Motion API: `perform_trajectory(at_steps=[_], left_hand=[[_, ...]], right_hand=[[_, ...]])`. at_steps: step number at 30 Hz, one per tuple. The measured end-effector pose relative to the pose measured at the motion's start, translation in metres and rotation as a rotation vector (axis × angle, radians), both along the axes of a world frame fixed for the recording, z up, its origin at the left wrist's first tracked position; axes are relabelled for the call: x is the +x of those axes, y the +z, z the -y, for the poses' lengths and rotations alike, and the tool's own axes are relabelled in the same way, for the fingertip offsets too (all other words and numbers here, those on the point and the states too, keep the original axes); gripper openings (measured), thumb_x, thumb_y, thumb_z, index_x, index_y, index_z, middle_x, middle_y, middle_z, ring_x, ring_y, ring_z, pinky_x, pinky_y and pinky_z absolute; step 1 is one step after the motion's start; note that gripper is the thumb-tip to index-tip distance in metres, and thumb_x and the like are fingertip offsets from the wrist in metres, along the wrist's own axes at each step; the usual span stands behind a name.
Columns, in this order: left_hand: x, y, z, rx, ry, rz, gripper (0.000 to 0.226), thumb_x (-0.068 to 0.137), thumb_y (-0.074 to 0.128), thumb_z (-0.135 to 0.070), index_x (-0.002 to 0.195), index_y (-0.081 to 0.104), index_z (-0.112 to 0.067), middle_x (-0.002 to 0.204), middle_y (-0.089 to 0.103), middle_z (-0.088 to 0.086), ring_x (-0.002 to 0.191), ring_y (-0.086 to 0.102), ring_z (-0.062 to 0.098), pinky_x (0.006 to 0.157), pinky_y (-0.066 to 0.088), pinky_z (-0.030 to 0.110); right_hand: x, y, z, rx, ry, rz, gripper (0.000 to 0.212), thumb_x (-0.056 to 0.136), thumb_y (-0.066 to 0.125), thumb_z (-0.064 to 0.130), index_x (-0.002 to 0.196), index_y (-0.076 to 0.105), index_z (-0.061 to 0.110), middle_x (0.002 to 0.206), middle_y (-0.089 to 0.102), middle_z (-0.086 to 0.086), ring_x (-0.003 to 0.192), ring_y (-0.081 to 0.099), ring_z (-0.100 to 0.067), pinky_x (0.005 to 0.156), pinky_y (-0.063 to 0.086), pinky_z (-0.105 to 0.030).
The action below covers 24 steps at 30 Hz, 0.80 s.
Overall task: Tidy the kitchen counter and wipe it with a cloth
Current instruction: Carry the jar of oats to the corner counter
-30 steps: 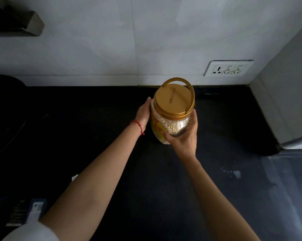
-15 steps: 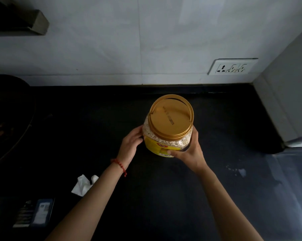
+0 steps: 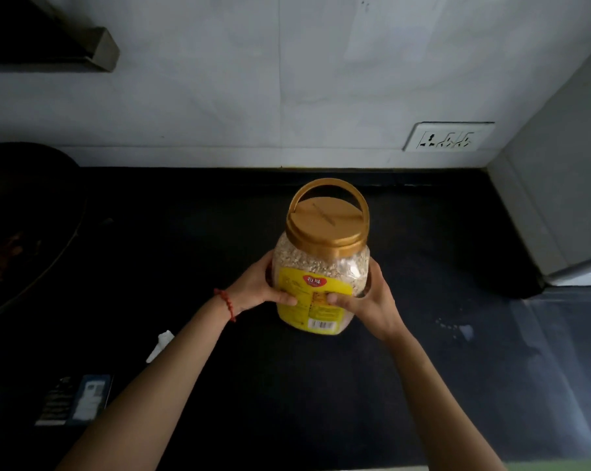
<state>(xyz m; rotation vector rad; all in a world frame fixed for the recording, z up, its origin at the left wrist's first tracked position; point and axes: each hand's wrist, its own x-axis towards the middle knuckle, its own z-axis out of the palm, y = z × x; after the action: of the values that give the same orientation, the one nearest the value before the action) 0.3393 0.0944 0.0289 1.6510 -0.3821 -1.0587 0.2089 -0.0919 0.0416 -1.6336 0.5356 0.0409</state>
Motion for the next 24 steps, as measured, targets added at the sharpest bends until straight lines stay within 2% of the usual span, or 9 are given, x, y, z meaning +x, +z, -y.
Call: perform_trajectory(at_steps=[2,5,8,12,15,18,22,24], left_hand=[[-0.025,0.003,-0.01,-0.019,0.09,-0.035,0.106,0.027,0.088,-0.049,0.121,0.045,-0.028,0.119,0.062,0.001,0.113,0.058,0.016,0.096,0.048,0.042],[-0.074,0.005,-0.02,-0.09,0.291,-0.087,0.106,0.026,0.085,-0.056,0.12,0.048,-0.025,0.11,0.068,0.0,0.103,0.064,0.014,0.088,0.054,0.036],[-0.121,0.011,-0.023,-0.147,0.547,-0.118,0.109,0.025,0.085,-0.059,0.12,0.049,-0.021,0.115,0.065,0.008,0.107,0.063,0.025,0.089,0.053,0.045],[-0.173,0.026,-0.033,-0.233,0.802,-0.09,0.091,0.029,0.081,-0.065,0.108,0.058,-0.024,0.109,0.069,0.007,0.099,0.067,0.023,0.079,0.057,0.038],[-0.21,0.034,-0.047,-0.252,0.94,-0.089,0.087,0.033,0.079,-0.067,0.107,0.06,-0.025,0.11,0.069,0.011,0.1,0.066,0.028,0.085,0.054,0.047],[-0.246,0.04,-0.065,-0.215,1.088,-0.062,0.092,0.032,0.079,-0.068,0.109,0.06,-0.022,0.112,0.067,0.015,0.103,0.064,0.032,0.09,0.05,0.054],[-0.293,0.047,-0.092,-0.124,1.261,-0.008,0.092,0.026,0.073,-0.076,0.101,0.063,-0.023,0.102,0.072,0.007,0.095,0.068,0.026,0.083,0.055,0.044],[-0.315,0.052,-0.11,-0.112,1.341,0.003,0.09,0.027,0.071,-0.078,0.099,0.063,-0.025,0.102,0.073,0.007,0.094,0.069,0.026,0.084,0.055,0.046]], right_hand=[[-0.006,0.004,-0.005,0.055,-0.012,-0.007,0.094,0.035,0.081,0.065,0.117,0.044,0.039,0.113,0.065,0.001,0.102,0.065,-0.015,0.088,0.054,-0.044],[-0.015,0.012,-0.011,0.066,0.039,-0.032,0.102,0.037,0.073,0.075,0.122,0.046,0.027,0.111,0.067,-0.003,0.098,0.067,-0.019,0.087,0.054,-0.05],[-0.029,0.022,-0.019,0.111,0.12,-0.034,0.105,0.037,0.07,0.078,0.124,0.044,0.024,0.111,0.067,-0.005,0.096,0.068,-0.022,0.087,0.054,-0.051],[-0.056,0.037,-0.038,0.235,0.223,0.011,0.106,0.038,0.074,0.073,0.126,0.042,0.022,0.111,0.065,-0.005,0.094,0.069,-0.02,0.075,0.058,-0.037],[-0.081,0.044,-0.057,0.333,0.332,0.034,0.097,0.041,0.078,0.065,0.123,0.042,0.026,0.112,0.064,-0.004,0.095,0.069,-0.019,0.069,0.058,-0.028],[-0.1,0.043,-0.078,0.373,0.421,0.026,0.091,0.042,0.078,0.065,0.118,0.045,0.029,0.11,0.066,-0.004,0.096,0.069,-0.02,0.071,0.058,-0.03],[-0.116,0.042,-0.116,0.39,0.559,0.004,0.082,0.047,0.076,0.063,0.117,0.048,0.029,0.106,0.07,-0.002,0.095,0.069,-0.019,0.071,0.058,-0.03],[-0.121,0.044,-0.14,0.393,0.649,-0.007,0.081,0.048,0.077,0.063,0.116,0.049,0.029,0.105,0.07,-0.002,0.094,0.07,-0.02,0.073,0.058,-0.033]])
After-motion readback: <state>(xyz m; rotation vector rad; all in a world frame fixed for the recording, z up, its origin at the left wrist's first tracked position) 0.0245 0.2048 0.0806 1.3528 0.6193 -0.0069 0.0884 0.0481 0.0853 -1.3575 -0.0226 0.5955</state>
